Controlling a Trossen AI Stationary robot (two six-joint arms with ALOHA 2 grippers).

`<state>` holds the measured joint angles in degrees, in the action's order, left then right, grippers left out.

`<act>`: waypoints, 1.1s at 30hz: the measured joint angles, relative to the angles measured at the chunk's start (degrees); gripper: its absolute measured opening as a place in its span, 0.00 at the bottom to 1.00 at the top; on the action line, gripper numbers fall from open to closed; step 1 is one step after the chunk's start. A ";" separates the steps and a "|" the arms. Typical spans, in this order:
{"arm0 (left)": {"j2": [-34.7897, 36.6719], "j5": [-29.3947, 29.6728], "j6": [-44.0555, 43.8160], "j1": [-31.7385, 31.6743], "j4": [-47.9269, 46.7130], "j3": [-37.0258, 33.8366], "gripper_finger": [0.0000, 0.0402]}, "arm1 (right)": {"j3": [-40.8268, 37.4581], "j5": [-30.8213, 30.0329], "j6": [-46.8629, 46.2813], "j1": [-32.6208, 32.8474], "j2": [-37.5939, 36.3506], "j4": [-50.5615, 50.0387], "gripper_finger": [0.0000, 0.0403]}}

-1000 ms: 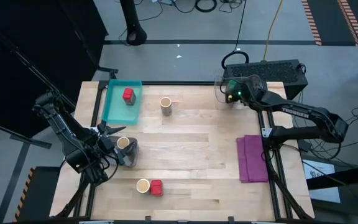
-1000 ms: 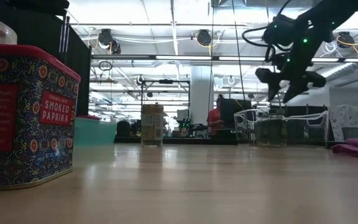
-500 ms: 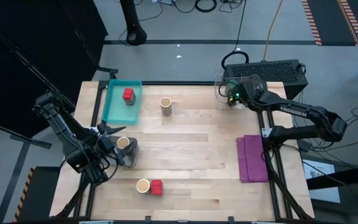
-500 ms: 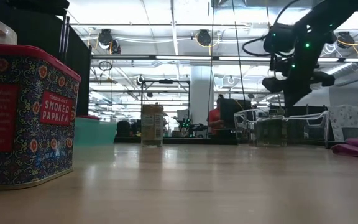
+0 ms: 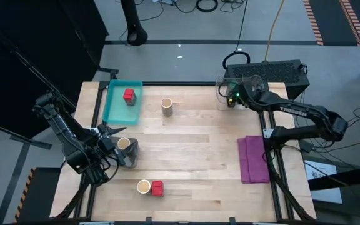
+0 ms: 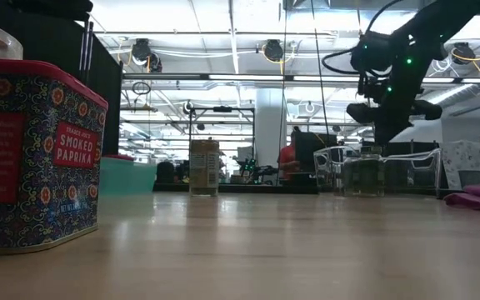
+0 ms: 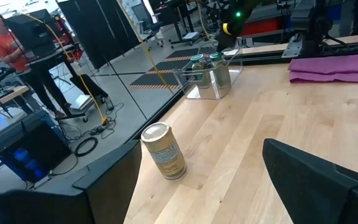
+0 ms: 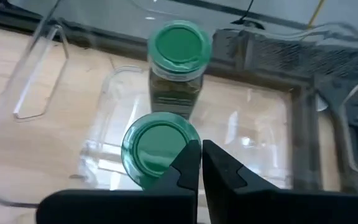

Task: Sort spices by type
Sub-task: Put the green seasoning bottle into the transparent bin

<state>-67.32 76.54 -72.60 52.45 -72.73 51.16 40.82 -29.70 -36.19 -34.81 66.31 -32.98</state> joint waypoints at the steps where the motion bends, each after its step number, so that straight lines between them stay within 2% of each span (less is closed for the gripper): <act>1: -0.01 0.00 0.02 0.01 0.00 0.00 0.85 | 0.02 0.25 -0.12 0.20 0.18 0.11 0.00; 13: 0.00 0.01 0.02 0.02 0.00 0.00 0.85 | 0.04 1.70 -4.26 1.55 0.21 -0.25 0.00; 25: -0.01 0.02 0.02 0.02 -0.02 0.00 0.85 | 1.66 0.56 2.66 1.44 0.24 3.63 0.00; 33: -0.01 0.02 0.02 0.02 0.00 0.00 0.85 | 1.66 0.55 -0.63 1.90 1.39 -1.26 0.00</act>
<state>-67.33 76.55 -72.58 52.46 -72.73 51.16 42.48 -29.15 -36.83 -32.90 67.70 -34.24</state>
